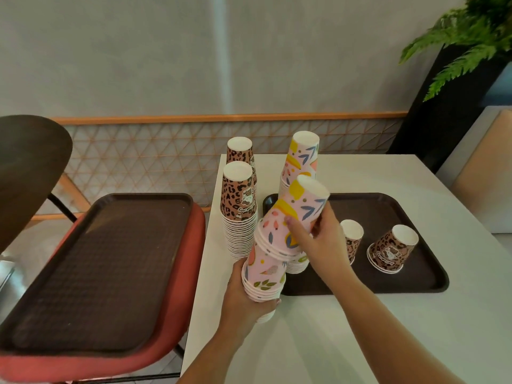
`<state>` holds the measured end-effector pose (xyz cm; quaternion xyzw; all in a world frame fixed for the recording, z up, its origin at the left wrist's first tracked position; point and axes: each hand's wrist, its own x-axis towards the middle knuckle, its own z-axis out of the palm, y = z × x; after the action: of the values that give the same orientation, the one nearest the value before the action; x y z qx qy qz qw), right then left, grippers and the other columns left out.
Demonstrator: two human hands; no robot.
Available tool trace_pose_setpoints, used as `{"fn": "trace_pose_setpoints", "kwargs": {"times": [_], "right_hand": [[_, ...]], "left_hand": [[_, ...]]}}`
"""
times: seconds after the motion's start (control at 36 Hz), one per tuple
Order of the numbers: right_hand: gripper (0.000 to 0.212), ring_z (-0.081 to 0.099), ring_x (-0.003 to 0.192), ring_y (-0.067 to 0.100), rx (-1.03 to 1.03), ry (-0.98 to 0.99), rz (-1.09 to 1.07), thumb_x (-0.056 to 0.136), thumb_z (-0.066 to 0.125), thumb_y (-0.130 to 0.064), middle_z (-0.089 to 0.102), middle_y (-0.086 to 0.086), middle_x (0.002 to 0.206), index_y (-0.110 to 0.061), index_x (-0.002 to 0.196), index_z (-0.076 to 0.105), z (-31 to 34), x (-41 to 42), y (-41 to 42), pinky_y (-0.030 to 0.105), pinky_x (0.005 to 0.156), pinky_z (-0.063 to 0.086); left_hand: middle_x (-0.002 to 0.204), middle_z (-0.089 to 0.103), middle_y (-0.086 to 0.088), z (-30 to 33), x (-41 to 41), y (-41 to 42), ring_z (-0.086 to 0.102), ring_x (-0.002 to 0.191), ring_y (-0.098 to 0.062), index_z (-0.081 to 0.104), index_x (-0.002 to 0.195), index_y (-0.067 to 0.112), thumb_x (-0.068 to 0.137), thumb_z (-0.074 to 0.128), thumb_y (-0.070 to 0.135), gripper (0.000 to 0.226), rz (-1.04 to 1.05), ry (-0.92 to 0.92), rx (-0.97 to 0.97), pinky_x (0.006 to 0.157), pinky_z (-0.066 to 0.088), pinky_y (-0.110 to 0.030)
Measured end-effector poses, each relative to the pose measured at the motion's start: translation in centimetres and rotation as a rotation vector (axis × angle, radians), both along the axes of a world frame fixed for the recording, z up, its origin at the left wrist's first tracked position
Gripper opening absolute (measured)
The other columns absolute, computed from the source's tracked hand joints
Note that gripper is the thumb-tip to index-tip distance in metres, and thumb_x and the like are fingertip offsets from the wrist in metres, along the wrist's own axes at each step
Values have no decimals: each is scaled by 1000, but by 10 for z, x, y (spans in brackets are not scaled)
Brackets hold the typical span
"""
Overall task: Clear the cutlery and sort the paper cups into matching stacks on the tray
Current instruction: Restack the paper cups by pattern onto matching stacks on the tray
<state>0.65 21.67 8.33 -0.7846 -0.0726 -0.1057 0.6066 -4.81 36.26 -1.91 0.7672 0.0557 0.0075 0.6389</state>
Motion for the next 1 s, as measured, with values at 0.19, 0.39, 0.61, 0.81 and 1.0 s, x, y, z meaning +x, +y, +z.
{"fn": "trace_pose_setpoints", "kwargs": {"times": [0.19,0.39,0.61,0.81,1.0], "right_hand": [[36,58,82,-16,96,-147,-292,82,67,-21,60,-16,97,-14,112,49,11,20,-17,3,66,45],[62,58,106,8,-103,-38,-241,73,76,-29,60,-2,119,-15,124,45,-21,27,-21,15,83,49],[83,40,128,17,-284,7,-228,71,76,-42,43,0,139,-21,138,31,-40,13,-16,42,103,41],[78,43,116,-11,-260,-14,125,70,76,-43,46,-22,127,-29,134,34,-17,-20,10,10,96,39],[66,52,109,-4,-210,94,206,71,78,-31,54,-21,115,-41,120,35,-26,-21,22,8,90,43]], "left_hand": [[115,58,8,-3,-1,3,57,108,-10,44,109,37,52,87,-2,81,34,4,-30,82,48,-14],[113,58,10,3,2,5,56,105,-5,44,107,36,52,86,-6,81,46,-2,-45,75,48,-8],[112,56,14,9,5,2,56,103,-1,43,107,36,54,86,-5,79,62,-28,-57,76,48,-6],[114,61,11,10,3,-1,59,102,1,45,113,38,49,88,7,82,63,-36,-81,79,51,-14],[114,57,16,15,7,-6,55,103,4,42,113,38,55,88,5,81,57,-26,-94,72,47,-3]]}}
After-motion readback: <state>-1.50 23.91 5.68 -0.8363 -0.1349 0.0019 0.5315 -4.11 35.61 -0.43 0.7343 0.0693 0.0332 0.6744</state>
